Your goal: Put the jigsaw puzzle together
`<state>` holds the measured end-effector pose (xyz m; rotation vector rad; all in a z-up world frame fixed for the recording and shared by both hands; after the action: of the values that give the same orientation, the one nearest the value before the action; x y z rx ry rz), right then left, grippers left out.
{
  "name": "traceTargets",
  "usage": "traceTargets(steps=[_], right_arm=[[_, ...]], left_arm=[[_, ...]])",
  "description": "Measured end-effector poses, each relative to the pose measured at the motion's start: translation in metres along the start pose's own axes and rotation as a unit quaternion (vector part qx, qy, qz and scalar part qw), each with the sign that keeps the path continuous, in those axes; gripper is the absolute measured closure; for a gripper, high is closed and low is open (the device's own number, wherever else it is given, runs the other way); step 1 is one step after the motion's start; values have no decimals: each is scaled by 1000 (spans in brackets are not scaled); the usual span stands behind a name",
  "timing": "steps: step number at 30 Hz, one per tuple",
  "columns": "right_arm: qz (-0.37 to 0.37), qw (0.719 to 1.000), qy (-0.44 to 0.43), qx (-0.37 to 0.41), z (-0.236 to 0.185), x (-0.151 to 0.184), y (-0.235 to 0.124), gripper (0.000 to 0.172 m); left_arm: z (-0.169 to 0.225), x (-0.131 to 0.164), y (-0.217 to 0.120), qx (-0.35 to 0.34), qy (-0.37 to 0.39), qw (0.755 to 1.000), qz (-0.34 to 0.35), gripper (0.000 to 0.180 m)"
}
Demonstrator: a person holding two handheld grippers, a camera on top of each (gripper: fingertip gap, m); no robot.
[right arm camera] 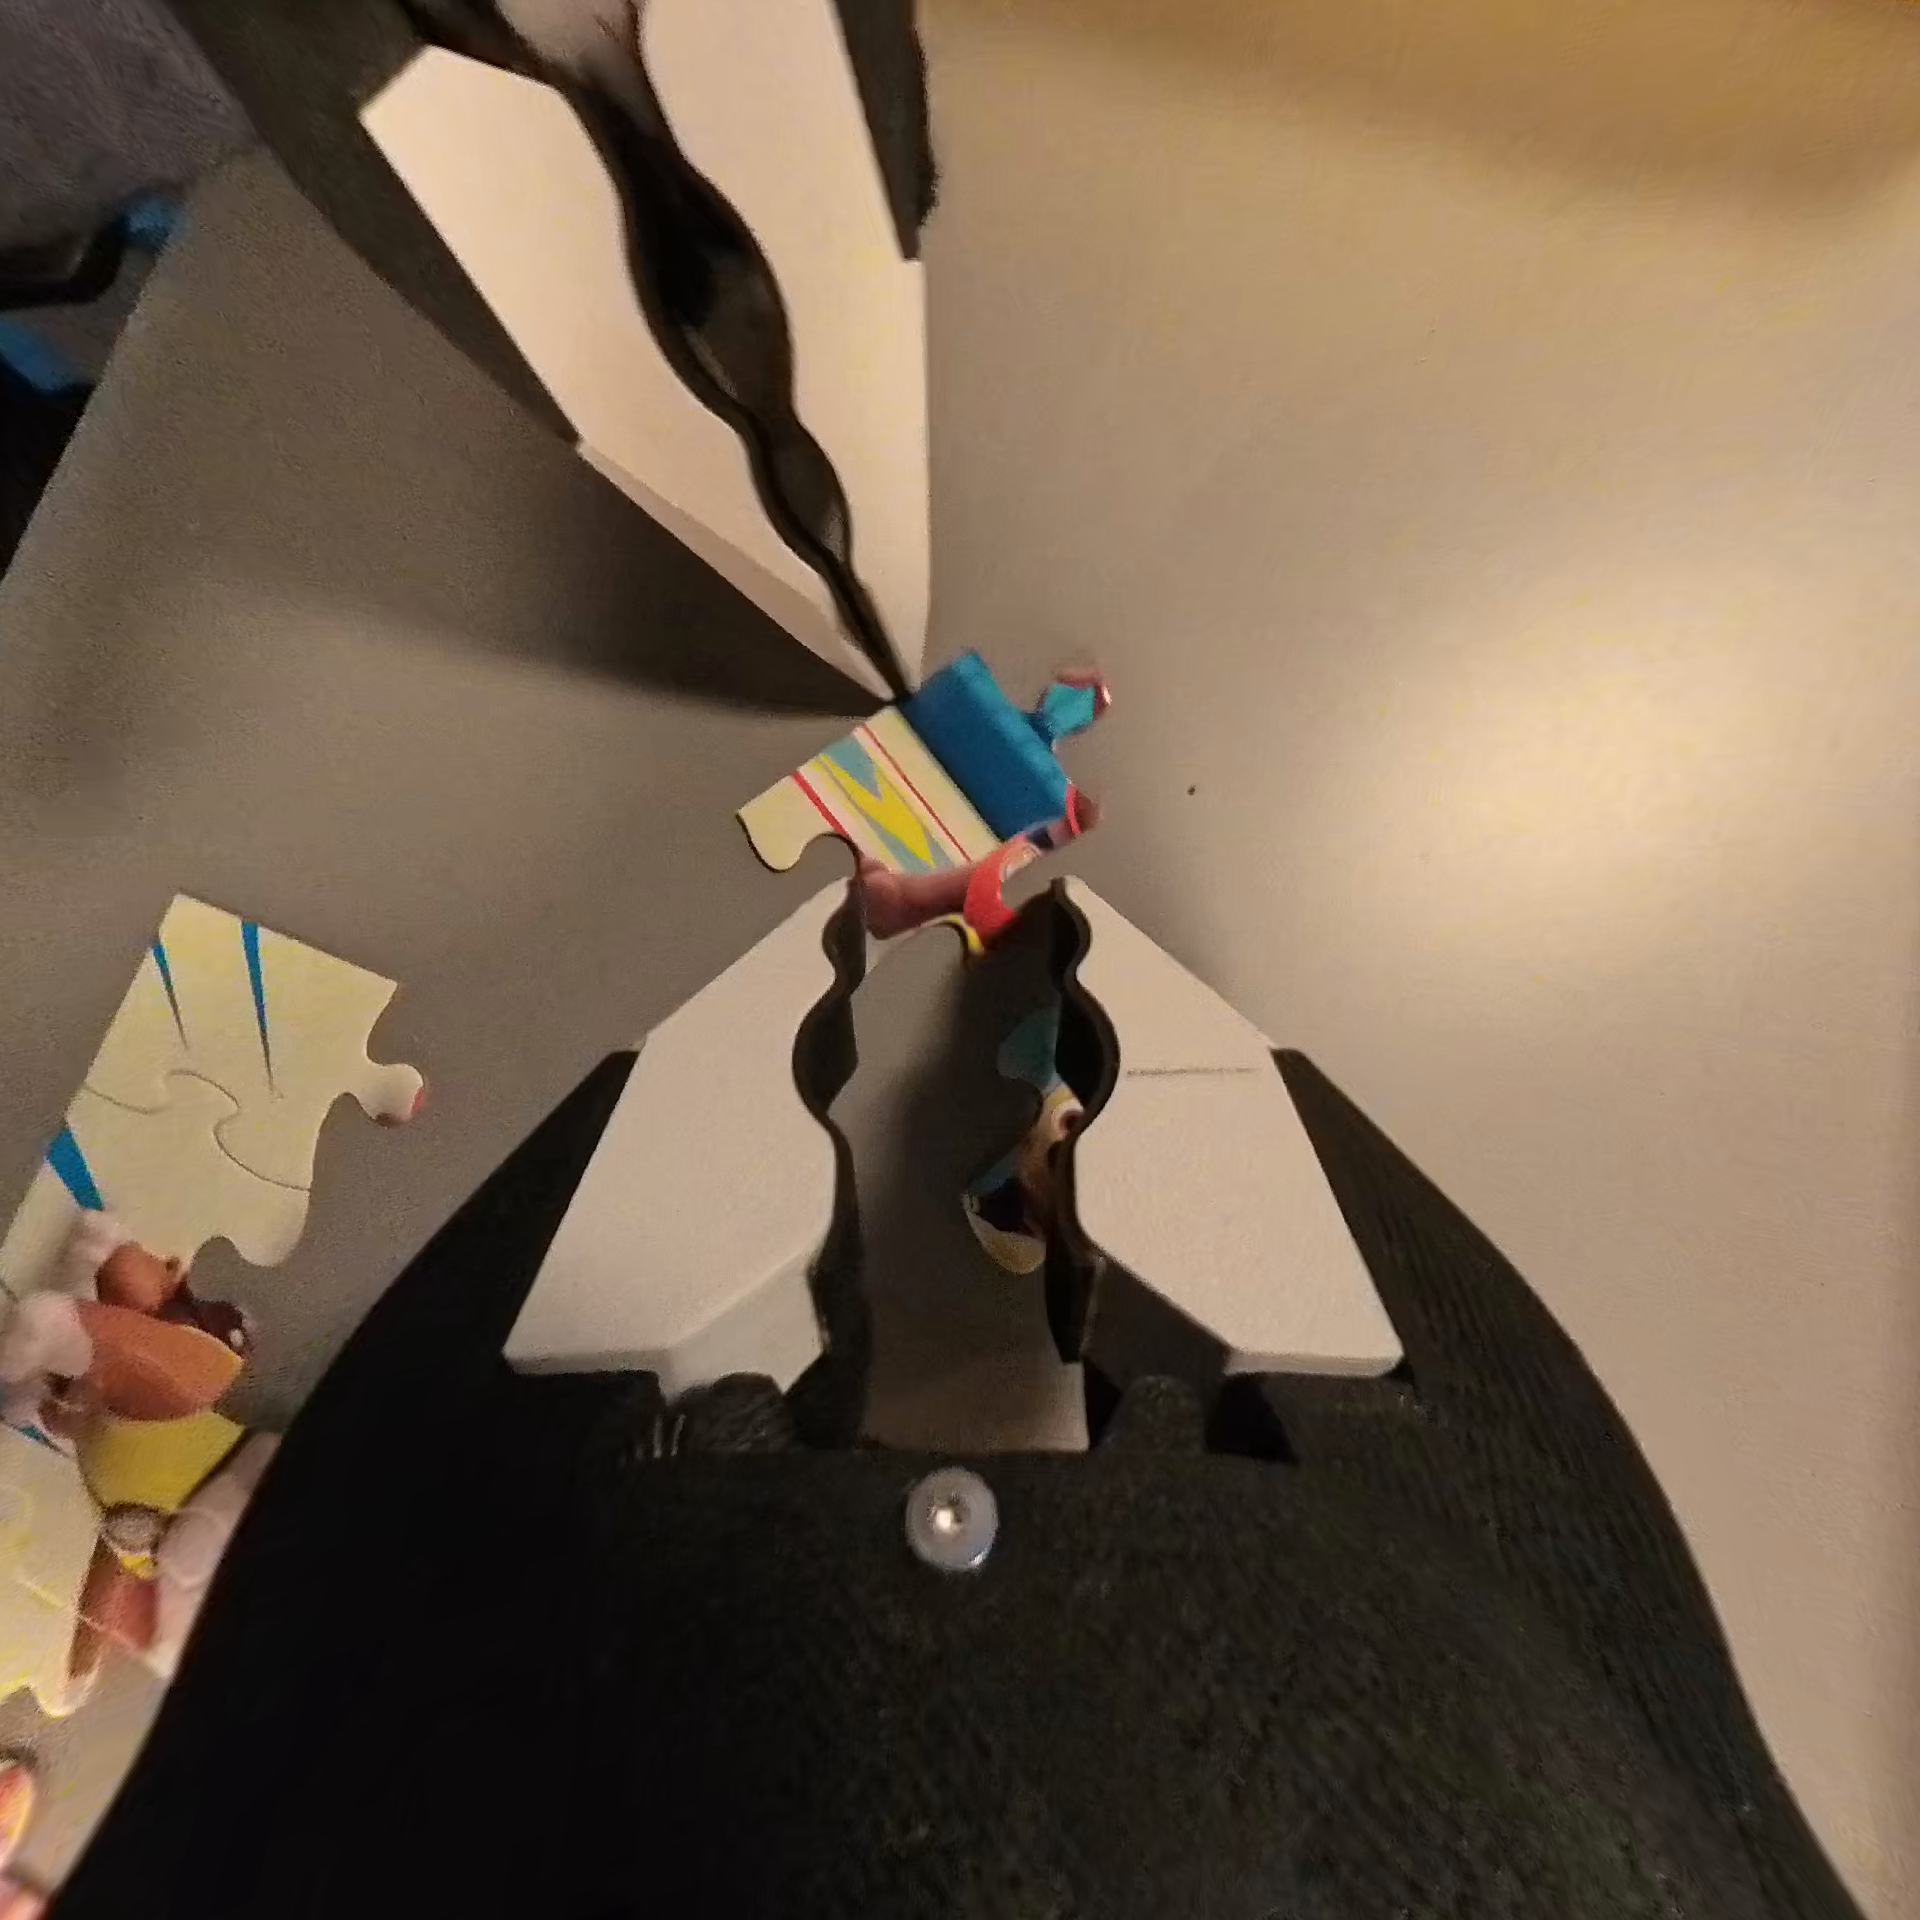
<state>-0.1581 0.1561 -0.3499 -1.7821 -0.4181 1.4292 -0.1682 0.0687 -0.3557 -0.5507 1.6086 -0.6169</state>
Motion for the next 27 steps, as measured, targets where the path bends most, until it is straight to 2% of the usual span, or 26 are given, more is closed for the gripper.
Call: traceTargets(steps=[4,8,13,15,17,21,27], right_arm=[[-28,999,-12,-33,-7,2,-3,141],[-49,998,-46,8,-5,13,-11,142],[-7,1000,-26,15,-1,14,-11,145],[-5,1000,-24,8,-1,14,-11,154],[-14,999,-50,15,-2,14,-10,161],[-40,995,-81,34,-5,12,-10,161],[-79,995,-57,29,-9,9,-8,166]], left_arm=[[-5,-4,6,-7,4,1000,8,180],[-6,-7,8,-12,0,1000,15,180],[-6,-7,8,-16,1,1000,16,180],[-7,-7,8,-6,-8,1000,18,180],[-8,-6,8,6,-24,1000,16,180],[-8,-6,9,14,-33,999,15,180],[-4,-7,8,30,-21,999,17,180]])
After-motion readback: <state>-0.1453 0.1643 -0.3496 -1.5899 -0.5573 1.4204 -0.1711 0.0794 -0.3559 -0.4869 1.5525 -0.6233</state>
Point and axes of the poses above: each gripper's, where its closed fingertips meet, y out along the fingers, x out of its underside, z = x × y across the jaws, the point moved 4 cm from there along -y, back along the fingers, and after that the axes turned 4 degrees about -y, right-handed, at the moved point
